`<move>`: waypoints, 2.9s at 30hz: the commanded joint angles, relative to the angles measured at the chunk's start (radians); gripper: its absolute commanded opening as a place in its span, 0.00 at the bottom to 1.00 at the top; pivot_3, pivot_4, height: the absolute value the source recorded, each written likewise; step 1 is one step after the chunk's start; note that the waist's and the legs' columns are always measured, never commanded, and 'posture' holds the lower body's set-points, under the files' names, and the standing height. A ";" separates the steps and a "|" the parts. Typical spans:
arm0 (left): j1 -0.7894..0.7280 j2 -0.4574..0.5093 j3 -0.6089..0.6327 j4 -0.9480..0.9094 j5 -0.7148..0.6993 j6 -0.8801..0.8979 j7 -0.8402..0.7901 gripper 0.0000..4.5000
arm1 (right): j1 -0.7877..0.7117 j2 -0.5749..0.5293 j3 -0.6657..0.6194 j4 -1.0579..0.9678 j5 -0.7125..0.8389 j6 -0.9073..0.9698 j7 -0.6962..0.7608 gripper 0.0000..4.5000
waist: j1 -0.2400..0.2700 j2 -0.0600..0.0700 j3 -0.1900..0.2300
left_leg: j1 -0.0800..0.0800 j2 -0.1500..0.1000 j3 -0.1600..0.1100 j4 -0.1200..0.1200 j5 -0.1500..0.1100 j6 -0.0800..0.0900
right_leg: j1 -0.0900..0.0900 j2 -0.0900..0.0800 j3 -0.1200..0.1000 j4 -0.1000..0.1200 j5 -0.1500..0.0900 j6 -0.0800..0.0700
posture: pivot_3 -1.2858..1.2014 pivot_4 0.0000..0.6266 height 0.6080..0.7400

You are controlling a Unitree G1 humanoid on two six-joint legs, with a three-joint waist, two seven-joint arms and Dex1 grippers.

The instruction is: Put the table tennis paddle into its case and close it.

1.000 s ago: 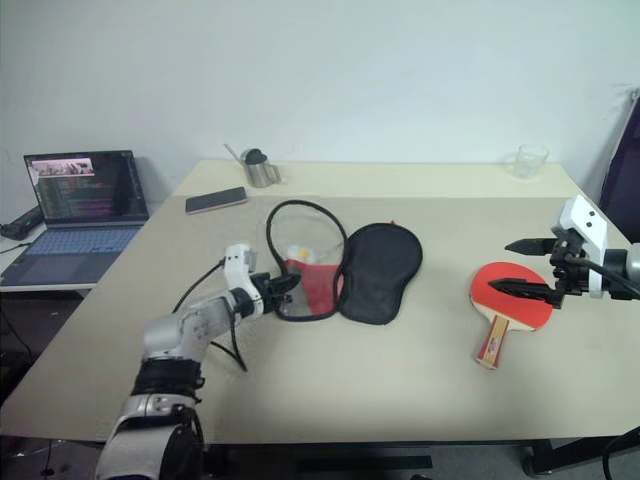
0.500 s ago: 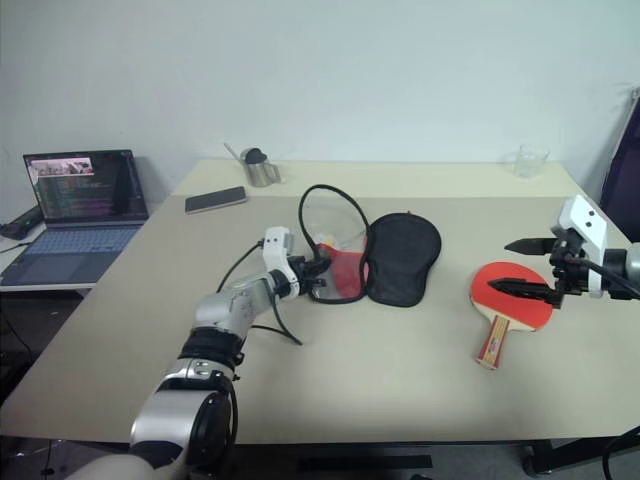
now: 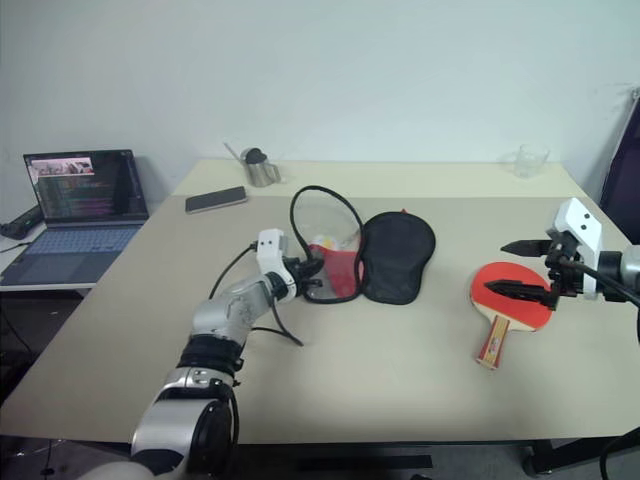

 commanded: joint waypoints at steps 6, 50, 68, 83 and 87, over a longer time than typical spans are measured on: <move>0.032 0.001 0.004 -0.132 -0.020 0.066 0.009 0.01 | -0.009 -0.010 -0.017 -0.025 0.013 -0.007 0.001 1.00 | 0.000 0.000 0.000 | 0.000 0.000 0.000 0.000 0.000 0.000 | 0.000 0.000 0.000 0.000 0.000 0.000 | 0.52 0.24 1.00; 0.151 0.454 -0.225 -0.527 -0.117 0.069 -0.666 0.99 | 0.106 0.908 -0.191 -0.791 -0.443 1.059 -1.375 1.00 | -0.007 0.003 -0.007 | 0.001 0.001 -0.002 -0.001 0.001 -0.001 | -0.002 0.004 0.002 0.002 0.002 -0.003 | 0.52 0.24 1.00; 0.122 0.428 -0.239 -0.557 -0.123 0.093 -0.653 0.99 | 0.011 1.078 -0.250 -0.536 -0.491 0.928 -1.395 1.00 | -0.031 0.003 -0.007 | 0.005 0.002 0.000 -0.002 0.001 -0.001 | -0.001 0.007 0.004 0.005 0.002 -0.003 | 0.52 0.24 1.00; 0.140 0.438 -0.214 -0.609 -0.130 0.134 -0.626 1.00 | -0.009 1.129 -0.284 -0.306 -0.467 0.733 -1.450 0.53 | -0.038 -0.004 -0.012 | 0.009 0.003 0.000 -0.002 0.001 -0.002 | 0.001 0.009 0.005 0.008 0.003 -0.005 | 0.52 0.24 1.00; 0.147 0.441 -0.207 -0.618 -0.132 0.134 -0.617 1.00 | -0.025 1.118 -0.285 -0.275 -0.463 0.706 -1.457 0.25 | -0.038 -0.005 -0.013 | 0.009 0.003 0.000 -0.002 0.002 -0.003 | 0.001 0.009 0.006 0.009 0.003 -0.005 | 0.52 0.24 1.00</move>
